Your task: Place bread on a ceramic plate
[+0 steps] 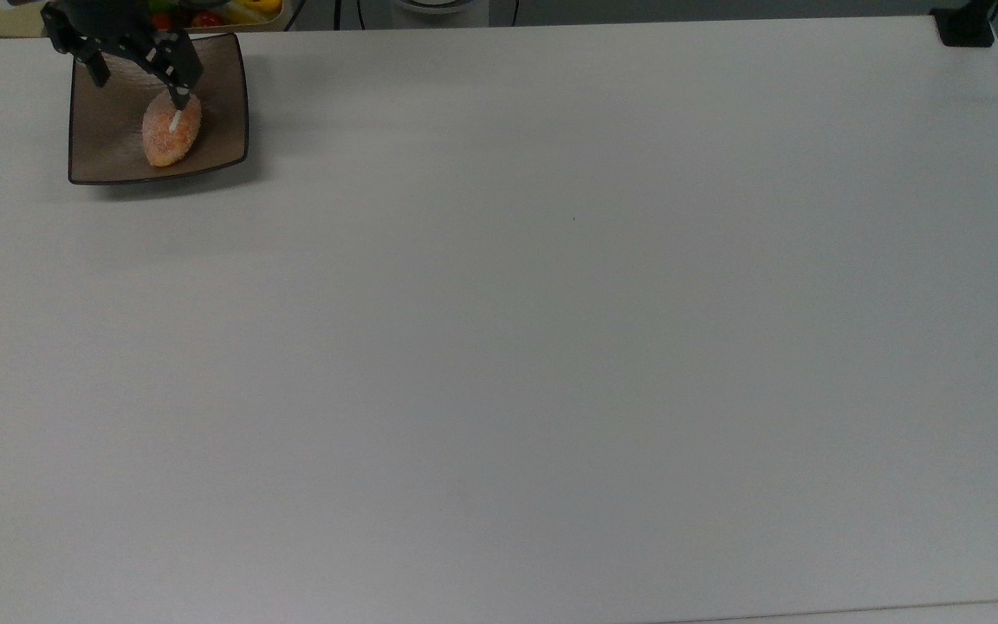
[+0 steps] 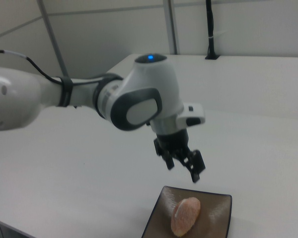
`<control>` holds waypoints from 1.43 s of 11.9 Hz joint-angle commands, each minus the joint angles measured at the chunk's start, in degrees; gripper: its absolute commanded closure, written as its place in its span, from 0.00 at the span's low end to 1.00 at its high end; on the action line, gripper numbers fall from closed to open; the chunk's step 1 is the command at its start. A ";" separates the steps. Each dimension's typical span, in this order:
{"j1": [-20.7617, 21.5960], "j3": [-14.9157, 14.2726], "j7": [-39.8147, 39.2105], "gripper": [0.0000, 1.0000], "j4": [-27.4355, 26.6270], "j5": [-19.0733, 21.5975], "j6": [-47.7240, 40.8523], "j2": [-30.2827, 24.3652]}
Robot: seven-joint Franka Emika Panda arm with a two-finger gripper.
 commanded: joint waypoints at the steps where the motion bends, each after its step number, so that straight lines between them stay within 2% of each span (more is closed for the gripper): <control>1: 1.64 1.46 1.25 0.00 4.93 6.44 -5.71 -3.05; 4: 1.56 6.55 5.39 0.00 13.54 7.42 -16.16 -3.32; 6: 1.64 9.54 7.06 0.00 14.62 7.51 -20.22 -5.77; 10: 1.56 19.82 13.91 0.00 14.62 6.55 -20.85 -6.22; 13: 1.56 23.00 14.01 0.00 14.27 4.61 -22.43 -6.04; 17: 1.56 23.44 13.66 0.00 14.01 3.03 -22.00 -5.96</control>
